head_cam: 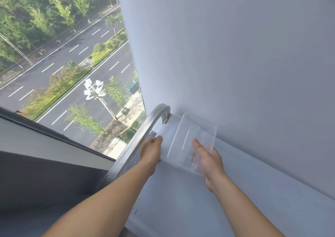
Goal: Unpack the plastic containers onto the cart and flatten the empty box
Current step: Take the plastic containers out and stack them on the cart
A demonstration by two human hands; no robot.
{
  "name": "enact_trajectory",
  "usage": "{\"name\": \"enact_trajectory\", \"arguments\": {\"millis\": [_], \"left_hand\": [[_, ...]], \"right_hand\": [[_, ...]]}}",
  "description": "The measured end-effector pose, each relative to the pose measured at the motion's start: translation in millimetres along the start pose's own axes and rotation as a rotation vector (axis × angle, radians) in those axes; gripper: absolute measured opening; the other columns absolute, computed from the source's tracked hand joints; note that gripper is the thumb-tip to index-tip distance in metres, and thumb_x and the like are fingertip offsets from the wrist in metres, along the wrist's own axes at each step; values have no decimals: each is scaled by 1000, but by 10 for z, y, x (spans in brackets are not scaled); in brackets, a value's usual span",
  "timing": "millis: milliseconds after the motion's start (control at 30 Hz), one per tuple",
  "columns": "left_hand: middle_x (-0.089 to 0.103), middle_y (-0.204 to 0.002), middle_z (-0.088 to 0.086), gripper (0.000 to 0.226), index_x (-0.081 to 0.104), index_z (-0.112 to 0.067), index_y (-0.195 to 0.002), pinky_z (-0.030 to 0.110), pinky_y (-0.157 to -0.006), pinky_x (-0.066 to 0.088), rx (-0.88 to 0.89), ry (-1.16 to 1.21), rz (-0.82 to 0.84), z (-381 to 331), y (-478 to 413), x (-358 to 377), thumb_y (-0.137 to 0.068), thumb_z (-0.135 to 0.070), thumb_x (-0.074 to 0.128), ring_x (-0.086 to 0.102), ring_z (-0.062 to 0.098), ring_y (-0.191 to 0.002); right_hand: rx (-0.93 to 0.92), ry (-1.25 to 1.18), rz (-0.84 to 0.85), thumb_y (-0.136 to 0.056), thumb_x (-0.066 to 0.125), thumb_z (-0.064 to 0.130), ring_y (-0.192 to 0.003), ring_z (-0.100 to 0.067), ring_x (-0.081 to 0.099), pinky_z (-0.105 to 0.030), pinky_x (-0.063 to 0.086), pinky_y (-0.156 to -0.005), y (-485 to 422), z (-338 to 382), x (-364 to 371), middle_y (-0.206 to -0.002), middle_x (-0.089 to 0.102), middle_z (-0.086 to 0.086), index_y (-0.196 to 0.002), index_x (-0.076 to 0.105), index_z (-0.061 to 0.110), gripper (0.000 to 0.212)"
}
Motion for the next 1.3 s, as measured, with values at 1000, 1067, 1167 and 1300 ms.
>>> {"name": "enact_trajectory", "arguments": {"millis": [1000,1067,1167,1300], "left_hand": [[63,-122,5,39,61,-27,-128,38,-70,57,-19,148,-3,164,94,-212,-97,-48,48,66,24,-93],[63,-123,-3,41,61,-32,-129,46,-95,53,12,156,-10,185,164,-243,-97,-53,46,65,21,-98],[58,-133,-10,42,59,-35,-134,49,-110,40,79,226,11,138,290,-254,-98,-54,47,57,4,-103],[53,-141,-12,54,60,-42,-132,49,-114,35,151,229,76,70,412,-218,-87,-66,42,55,2,-109]], "right_hand": [[-108,12,-93,-85,75,47,-97,-7,60,-34,48,-87,-149,-41,314,-106,62,15,-110,57,26,37],[-110,36,-99,-84,75,51,-97,-9,59,-33,45,-84,-139,-17,361,-110,61,10,-110,57,25,41],[-95,106,-124,-79,73,59,-103,-19,60,-38,48,-85,-174,-2,465,-120,59,2,-112,57,24,51],[-74,147,-152,-67,68,73,-115,-25,57,-43,50,-94,-194,-13,605,-130,56,0,-129,54,21,83]]}}
Point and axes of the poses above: each hand's wrist, its own y-axis away from the middle knuckle, its own x-axis out of the palm, z = x × y, the point moved 2 cm from there along -y, towards the middle knuckle
